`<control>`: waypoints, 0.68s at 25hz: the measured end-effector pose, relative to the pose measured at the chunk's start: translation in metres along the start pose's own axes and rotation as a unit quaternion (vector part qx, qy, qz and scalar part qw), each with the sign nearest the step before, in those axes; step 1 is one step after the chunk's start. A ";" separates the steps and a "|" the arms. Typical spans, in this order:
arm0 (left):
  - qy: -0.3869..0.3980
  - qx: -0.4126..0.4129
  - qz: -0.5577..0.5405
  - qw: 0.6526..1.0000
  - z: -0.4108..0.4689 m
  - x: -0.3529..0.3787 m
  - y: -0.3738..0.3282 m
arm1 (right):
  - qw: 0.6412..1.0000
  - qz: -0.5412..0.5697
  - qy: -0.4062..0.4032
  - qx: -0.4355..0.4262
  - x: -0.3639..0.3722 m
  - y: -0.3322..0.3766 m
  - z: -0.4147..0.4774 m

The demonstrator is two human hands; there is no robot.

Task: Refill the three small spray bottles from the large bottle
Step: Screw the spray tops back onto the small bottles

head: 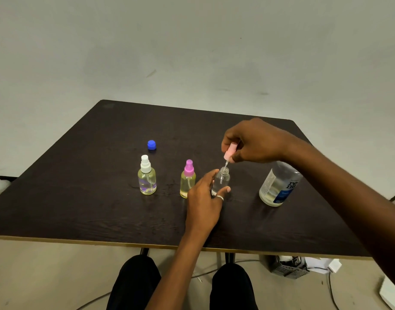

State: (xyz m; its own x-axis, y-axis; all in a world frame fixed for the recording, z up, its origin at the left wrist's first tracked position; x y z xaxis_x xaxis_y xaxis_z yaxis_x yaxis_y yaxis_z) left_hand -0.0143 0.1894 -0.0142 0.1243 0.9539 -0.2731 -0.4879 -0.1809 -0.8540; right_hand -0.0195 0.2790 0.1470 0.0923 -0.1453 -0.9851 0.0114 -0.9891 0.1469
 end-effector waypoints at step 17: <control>0.003 -0.005 0.005 1.000 -0.001 -0.001 -0.002 | 0.997 -0.071 -0.035 0.010 0.034 0.002 0.009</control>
State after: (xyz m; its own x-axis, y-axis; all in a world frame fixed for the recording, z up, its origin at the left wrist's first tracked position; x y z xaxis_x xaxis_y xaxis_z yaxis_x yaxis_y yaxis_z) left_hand -0.0127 0.1887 -0.0120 0.1251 0.9503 -0.2851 -0.4807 -0.1934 -0.8553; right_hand -0.0250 0.2722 0.1127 0.0206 -0.0044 -0.9998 -0.0016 -1.0000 0.0043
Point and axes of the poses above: each hand's wrist, its own z-axis towards the middle knuckle, its own x-axis out of the palm, y = z × x, the point moved 9 cm from there along z, towards the middle knuckle, and after that the axes turned 8 degrees about x, right-handed, at the moved point
